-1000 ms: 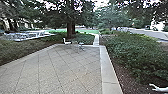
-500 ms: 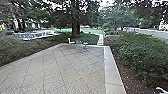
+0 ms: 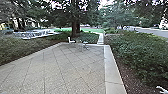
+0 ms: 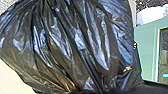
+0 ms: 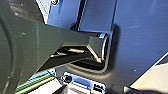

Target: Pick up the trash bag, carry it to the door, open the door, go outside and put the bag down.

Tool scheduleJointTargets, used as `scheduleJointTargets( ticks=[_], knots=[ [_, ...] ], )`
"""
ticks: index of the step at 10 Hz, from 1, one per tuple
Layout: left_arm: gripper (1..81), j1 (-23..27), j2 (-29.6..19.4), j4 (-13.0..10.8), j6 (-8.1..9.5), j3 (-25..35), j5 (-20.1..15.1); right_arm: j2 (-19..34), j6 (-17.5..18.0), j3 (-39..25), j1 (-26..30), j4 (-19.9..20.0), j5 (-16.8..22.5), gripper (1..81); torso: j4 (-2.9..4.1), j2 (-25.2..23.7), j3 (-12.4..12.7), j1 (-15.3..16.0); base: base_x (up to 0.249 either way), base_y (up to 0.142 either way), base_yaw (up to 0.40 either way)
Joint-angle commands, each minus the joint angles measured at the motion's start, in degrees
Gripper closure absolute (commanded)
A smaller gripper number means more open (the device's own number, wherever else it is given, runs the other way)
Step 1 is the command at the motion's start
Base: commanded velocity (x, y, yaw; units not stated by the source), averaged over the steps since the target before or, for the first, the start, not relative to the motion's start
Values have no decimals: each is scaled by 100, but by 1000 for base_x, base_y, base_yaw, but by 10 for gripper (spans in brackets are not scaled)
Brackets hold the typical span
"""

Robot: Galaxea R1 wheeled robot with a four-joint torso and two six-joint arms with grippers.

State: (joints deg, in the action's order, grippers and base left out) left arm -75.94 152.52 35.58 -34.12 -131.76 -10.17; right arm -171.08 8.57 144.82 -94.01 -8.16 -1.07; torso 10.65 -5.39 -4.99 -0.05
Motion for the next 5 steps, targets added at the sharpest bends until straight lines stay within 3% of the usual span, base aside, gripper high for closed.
scheduleJointTargets(
  ticks=[1,2,5],
  knots=[
    [811,1295,-590,748,20,229,-1154,-78,-48,-166,159,-81,327,10,0,0,-515,5,0,0,0],
    [811,1602,-686,975,20,186,-1390,-78,-40,-149,159,-73,319,10,0,0,-677,5,0,0,0],
    [811,2366,-713,1363,28,-96,-1822,-78,-40,-69,159,-63,318,10,0,2,-1271,5,0,0,0]
  ],
)
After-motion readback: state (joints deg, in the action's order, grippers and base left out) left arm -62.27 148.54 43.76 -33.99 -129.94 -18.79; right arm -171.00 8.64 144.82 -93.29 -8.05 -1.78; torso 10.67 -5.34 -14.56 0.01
